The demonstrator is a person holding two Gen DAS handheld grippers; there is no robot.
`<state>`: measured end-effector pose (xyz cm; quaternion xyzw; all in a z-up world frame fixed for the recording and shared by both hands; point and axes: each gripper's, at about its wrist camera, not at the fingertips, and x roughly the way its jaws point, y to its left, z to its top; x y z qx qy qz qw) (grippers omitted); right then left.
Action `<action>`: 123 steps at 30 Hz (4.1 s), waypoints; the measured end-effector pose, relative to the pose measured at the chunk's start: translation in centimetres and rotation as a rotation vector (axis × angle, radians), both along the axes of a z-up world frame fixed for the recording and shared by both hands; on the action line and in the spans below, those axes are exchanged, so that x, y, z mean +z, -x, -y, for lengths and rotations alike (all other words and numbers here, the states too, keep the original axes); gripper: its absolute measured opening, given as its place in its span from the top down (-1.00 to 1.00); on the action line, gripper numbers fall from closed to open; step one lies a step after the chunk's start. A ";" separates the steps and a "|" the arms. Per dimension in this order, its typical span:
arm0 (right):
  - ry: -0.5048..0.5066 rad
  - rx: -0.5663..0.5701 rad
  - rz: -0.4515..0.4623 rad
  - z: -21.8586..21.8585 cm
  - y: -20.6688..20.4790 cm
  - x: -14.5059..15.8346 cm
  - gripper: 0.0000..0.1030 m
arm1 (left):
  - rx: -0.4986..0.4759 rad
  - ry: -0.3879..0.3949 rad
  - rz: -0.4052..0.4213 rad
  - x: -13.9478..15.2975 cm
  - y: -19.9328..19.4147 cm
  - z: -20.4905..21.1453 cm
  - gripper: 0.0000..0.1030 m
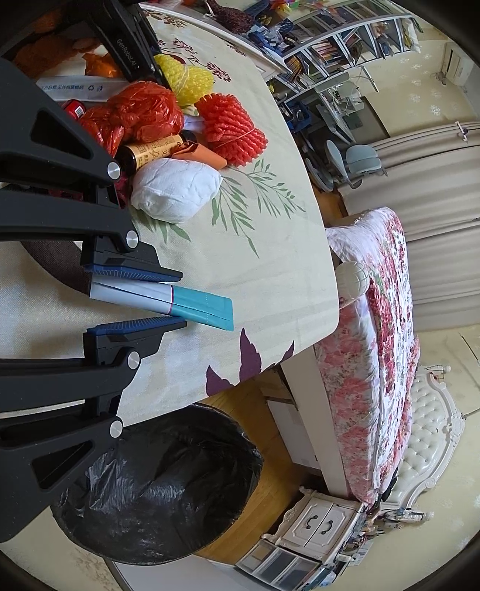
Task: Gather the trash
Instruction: 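Grasp the yellow foam fruit net with the left tool while the right tool holds the tube, then carry the tube and yellow foam net over the black bin with both tools, then open both tools to drop the tube and foam net into the bin, then move both open tools back to the trash pile on the bed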
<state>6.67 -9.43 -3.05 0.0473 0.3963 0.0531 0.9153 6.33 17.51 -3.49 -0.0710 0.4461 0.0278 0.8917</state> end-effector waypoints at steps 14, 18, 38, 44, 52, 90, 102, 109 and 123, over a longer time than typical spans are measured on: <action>0.000 -0.024 0.027 1.4 2.2 0.9 0.60 | -0.004 -0.099 0.167 5.2 3.2 1.4 0.11; 0.001 -0.043 0.044 2.5 3.0 1.6 0.60 | -0.041 -0.088 0.199 6.3 3.9 3.5 0.11; 0.041 -0.237 0.093 12.4 3.7 2.4 0.60 | -0.338 -0.074 0.240 5.0 2.1 20.4 0.12; 0.058 -0.275 0.089 14.6 2.8 1.6 0.61 | -0.396 -0.088 0.251 4.0 0.6 24.6 0.12; 0.071 -0.325 0.076 17.0 1.6 0.0 0.61 | -0.420 -0.106 0.222 2.3 -2.1 27.9 0.11; 0.083 -0.459 0.072 20.4 1.0 -0.6 -0.13 | -0.445 -0.160 0.217 1.2 -4.2 31.0 -0.73; 0.086 -0.412 0.076 17.5 4.1 0.7 -0.18 | -0.410 -0.160 0.216 3.0 0.1 26.7 -0.73; 0.059 -0.360 0.069 15.1 6.4 0.9 -0.18 | -0.366 -0.163 0.205 3.4 3.3 22.8 -0.73; 0.054 -0.226 0.068 9.5 9.3 0.9 -0.18 | -0.226 -0.180 0.181 3.7 8.3 14.7 -0.73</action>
